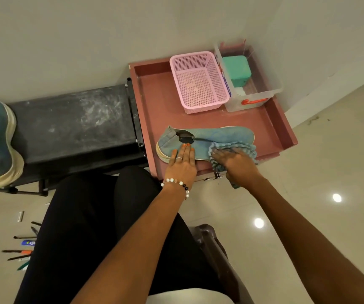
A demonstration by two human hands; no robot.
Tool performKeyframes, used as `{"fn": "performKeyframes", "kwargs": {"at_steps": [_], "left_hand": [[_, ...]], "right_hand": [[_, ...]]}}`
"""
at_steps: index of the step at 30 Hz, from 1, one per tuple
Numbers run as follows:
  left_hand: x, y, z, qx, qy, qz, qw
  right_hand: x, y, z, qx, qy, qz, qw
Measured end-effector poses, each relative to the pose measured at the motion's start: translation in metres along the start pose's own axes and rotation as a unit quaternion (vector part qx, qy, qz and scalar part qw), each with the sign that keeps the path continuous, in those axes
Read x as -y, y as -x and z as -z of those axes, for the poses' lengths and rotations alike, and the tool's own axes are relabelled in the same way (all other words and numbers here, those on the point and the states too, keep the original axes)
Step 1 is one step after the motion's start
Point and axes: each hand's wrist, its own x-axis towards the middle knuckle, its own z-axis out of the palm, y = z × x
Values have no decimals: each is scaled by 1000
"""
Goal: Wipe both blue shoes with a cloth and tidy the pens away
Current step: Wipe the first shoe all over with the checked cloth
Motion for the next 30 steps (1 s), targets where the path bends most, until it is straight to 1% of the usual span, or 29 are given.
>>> {"fn": "performKeyframes", "kwargs": {"at_steps": [2, 3, 5, 8, 10, 13, 16, 17, 19, 20, 21, 22, 23, 25, 26, 27, 28, 30], "left_hand": [[-2, -1, 0, 10, -8, -1, 1000], [-2, -2, 0, 19, -16, -1, 1000], [-1, -5, 1, 36, -27, -1, 999], [4, -8, 1, 40, -20, -11, 999], [5, -8, 1, 38, -13, -14, 999], [3, -7, 3, 44, -12, -12, 999], [9, -11, 8, 64, 12, -27, 998], [12, -11, 10, 71, 16, -33, 997], [18, -6, 12, 69, 10, -38, 997], [20, -4, 11, 52, 6, -28, 998], [22, -2, 10, 28, 5, -10, 1000], [24, 0, 9, 10, 9, 11, 1000], [25, 1, 8, 6, 12, 26, 1000], [26, 0, 5, 29, 17, 43, 998], [26, -1, 4, 38, 17, 45, 998], [28, -2, 4, 43, 17, 44, 998], [29, -3, 4, 47, 19, 40, 998], [31, -2, 5, 63, 22, 35, 997]], "right_hand": [[12, -14, 4, 5, 26, 30, 999], [20, -22, 6, 7, 19, 43, 999], [33, -33, 3, 0, -21, 60, 998], [30, -27, -3, -17, -104, 51, 993], [20, -11, 0, -35, -139, 10, 990], [15, 3, 5, -33, -141, -53, 988], [21, -16, 22, -4, -94, -119, 988], [25, -26, 30, -5, -109, -142, 984], [35, -40, 44, -60, -211, -183, 958], [40, -45, 46, -101, -257, -196, 941], [46, -45, 45, -134, -274, -202, 930], [55, -43, 40, -151, -270, -192, 932], [64, -39, 30, -153, -246, -158, 944], [76, -30, 0, -127, -176, -52, 975], [76, -27, -15, -122, -140, -19, 982], [72, -24, -22, -108, -125, -10, 986], [66, -23, -25, -93, -117, -25, 988], [58, -20, -26, -46, -88, -91, 991]]}}
